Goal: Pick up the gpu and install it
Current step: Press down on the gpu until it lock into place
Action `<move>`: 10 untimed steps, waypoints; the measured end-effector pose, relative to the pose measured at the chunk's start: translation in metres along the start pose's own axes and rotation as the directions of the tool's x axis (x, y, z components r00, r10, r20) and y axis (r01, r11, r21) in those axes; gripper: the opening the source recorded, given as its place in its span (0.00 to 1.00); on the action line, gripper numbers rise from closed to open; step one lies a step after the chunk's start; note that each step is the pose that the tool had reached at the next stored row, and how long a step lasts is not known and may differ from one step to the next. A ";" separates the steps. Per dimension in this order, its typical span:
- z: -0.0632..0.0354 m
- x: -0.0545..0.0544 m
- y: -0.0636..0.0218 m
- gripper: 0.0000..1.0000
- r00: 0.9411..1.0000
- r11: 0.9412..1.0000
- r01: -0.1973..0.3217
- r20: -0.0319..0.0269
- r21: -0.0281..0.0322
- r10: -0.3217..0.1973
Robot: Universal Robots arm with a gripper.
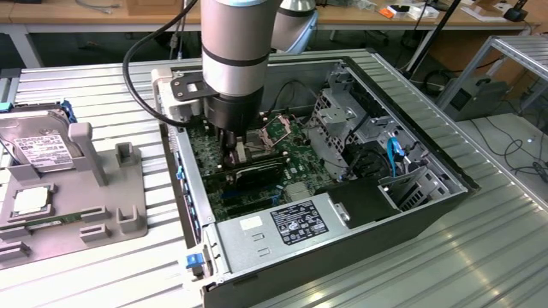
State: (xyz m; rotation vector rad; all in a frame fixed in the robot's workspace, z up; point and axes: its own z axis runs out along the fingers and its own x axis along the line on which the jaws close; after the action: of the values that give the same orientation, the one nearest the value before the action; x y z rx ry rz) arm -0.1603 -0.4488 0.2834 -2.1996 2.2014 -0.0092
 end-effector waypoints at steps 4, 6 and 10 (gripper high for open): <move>0.0027 0.001 0.0008 0.11 1.000 1.000 0.000 0.000 0.000 0.000; 0.0045 0.002 0.0009 0.11 1.000 1.000 0.000 0.000 0.000 0.000; 0.0083 0.004 0.0013 0.11 1.000 1.000 0.000 -0.001 -0.001 0.000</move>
State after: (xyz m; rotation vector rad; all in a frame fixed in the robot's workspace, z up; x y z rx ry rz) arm -0.1614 -0.4525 0.2750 -2.2004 2.2020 -0.0093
